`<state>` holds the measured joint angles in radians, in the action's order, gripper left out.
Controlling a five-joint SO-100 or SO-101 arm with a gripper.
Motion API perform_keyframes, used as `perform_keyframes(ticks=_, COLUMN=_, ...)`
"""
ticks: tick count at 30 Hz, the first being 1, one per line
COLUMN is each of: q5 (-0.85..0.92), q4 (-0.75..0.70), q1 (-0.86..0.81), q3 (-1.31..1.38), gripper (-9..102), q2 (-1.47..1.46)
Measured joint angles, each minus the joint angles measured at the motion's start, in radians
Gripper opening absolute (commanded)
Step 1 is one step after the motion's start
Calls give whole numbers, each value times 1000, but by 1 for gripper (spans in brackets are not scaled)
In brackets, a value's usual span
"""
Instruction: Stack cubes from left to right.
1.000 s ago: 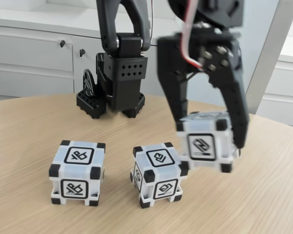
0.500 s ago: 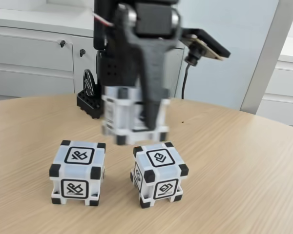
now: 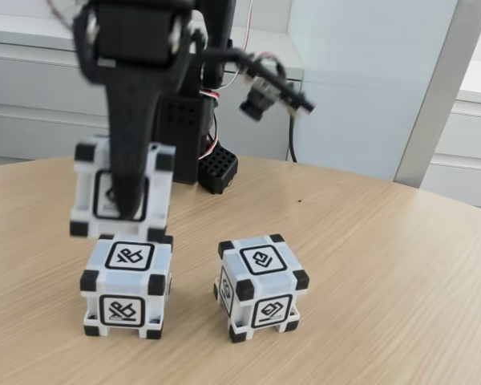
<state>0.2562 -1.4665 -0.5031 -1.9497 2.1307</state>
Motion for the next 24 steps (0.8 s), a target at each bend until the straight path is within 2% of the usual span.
perform_keyframes(ticks=10, q5=71, q4=0, q1=2, q3=0, gripper=1, q2=-89)
perform_keyframes(ticks=11, q5=71, q4=0, q1=2, q3=0, gripper=3, q2=-89)
perform_keyframes(ticks=14, q5=71, q4=0, q1=2, q3=0, gripper=23, q2=-89)
perform_keyframes(ticks=17, q5=71, q4=0, q1=2, q3=0, gripper=32, q2=-89)
perform_keyframes(ticks=24, q5=71, q4=0, q1=2, q3=0, gripper=38, q2=-89)
